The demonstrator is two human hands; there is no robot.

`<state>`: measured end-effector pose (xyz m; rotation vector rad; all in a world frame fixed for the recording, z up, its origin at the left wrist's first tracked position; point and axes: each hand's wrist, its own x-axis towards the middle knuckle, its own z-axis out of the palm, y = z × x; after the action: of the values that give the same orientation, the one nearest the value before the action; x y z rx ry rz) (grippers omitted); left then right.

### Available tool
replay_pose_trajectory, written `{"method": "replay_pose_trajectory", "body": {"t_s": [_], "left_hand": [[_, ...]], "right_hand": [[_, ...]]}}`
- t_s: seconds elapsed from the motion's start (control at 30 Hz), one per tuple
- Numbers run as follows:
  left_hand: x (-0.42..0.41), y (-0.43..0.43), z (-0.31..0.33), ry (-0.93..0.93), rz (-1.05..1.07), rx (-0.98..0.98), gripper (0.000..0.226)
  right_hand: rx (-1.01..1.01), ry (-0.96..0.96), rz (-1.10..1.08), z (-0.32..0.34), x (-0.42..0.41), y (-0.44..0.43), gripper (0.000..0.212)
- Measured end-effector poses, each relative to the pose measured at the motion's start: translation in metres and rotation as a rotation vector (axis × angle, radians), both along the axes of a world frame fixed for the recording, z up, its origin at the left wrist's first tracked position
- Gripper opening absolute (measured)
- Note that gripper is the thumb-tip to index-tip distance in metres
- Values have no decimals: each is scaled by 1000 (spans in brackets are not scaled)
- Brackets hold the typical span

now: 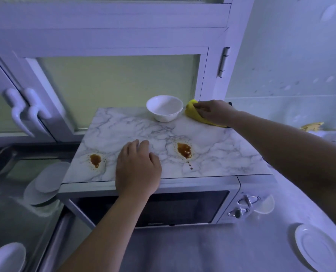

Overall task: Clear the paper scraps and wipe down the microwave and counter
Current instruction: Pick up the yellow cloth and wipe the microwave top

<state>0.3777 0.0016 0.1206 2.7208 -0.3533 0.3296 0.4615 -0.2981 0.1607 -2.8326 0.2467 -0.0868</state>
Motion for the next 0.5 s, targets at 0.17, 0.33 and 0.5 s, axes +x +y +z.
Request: {"method": "replay_pose_trajectory", "body": {"t_s": [0.17,0.33,0.5], "left_hand": [[-1,-2,1,-20,12,-35,39],[-1,-1,2,-12,12,-35,40],[-1,-1,6,6,4,-40,39]], "right_hand": [[-223,67,-12,-19,-4,11,53],[-254,203,-81,-16,-19,29,50],[-254,223,-34,-18,-51,60,54]]}}
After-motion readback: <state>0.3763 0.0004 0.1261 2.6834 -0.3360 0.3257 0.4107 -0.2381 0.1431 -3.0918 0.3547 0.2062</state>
